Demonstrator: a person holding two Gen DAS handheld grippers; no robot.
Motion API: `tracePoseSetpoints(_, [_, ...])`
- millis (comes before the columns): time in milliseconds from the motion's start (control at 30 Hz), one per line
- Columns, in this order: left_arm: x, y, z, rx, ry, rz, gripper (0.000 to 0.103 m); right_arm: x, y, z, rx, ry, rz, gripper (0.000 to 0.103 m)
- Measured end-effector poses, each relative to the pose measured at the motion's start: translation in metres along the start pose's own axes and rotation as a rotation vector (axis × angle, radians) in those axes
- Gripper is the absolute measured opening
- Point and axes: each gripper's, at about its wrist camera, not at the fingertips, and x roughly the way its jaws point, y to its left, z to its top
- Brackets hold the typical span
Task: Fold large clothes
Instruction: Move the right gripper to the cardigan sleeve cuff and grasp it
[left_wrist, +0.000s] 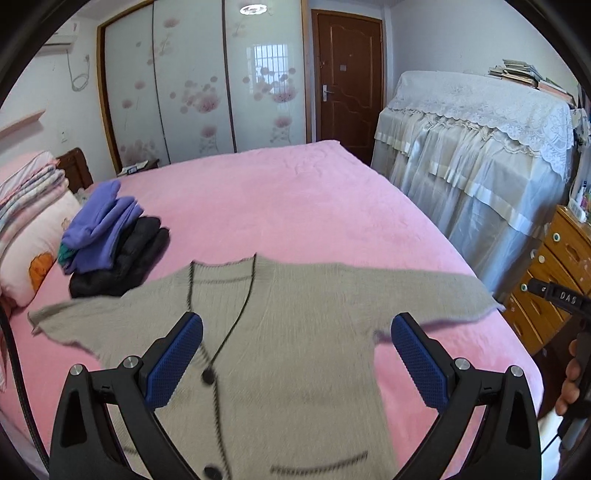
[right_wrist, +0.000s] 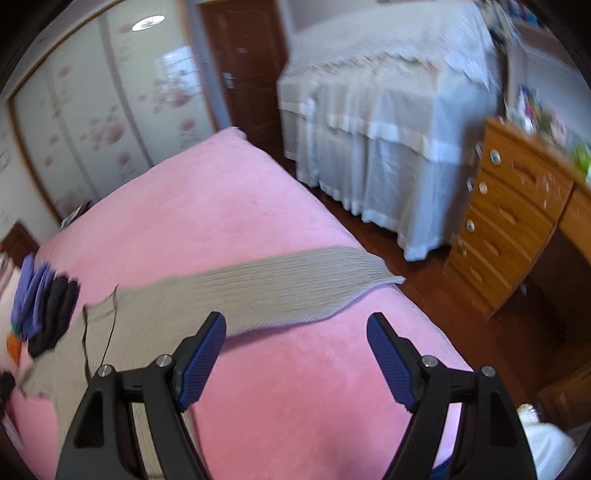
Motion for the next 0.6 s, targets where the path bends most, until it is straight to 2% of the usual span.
tracePoseSetpoints(100, [0.036, -0.017, 0.006, -0.003, 0.015, 0.007, 0.102, 0.039, -0.023, 0.014, 0.08, 0.045, -0.012, 0.079])
tracePoseSetpoints(167, [0.064, -0.028, 0.008, -0.014, 0.033, -0.019, 0.102, 0.067, -0.035, 0.017, 0.12, 0.081, -0.014, 0.079])
tracePoseSetpoints(333, [0.122, -0.058, 0.004, -0.001, 0.04, -0.008, 0.102, 0.136, -0.063, 0.012, 0.232, 0.175, -0.02, 0.078])
tracePoseSetpoints(467, [0.149, -0.071, -0.009, 0.019, 0.031, 0.011, 0.102, 0.178, -0.082, 0.003, 0.333, 0.224, -0.004, 0.071])
tracePoseSetpoints(600, [0.172, -0.077, -0.019, 0.018, 0.063, 0.019, 0.102, 0.206, -0.095, 0.0, 0.414, 0.252, 0.008, 0.066])
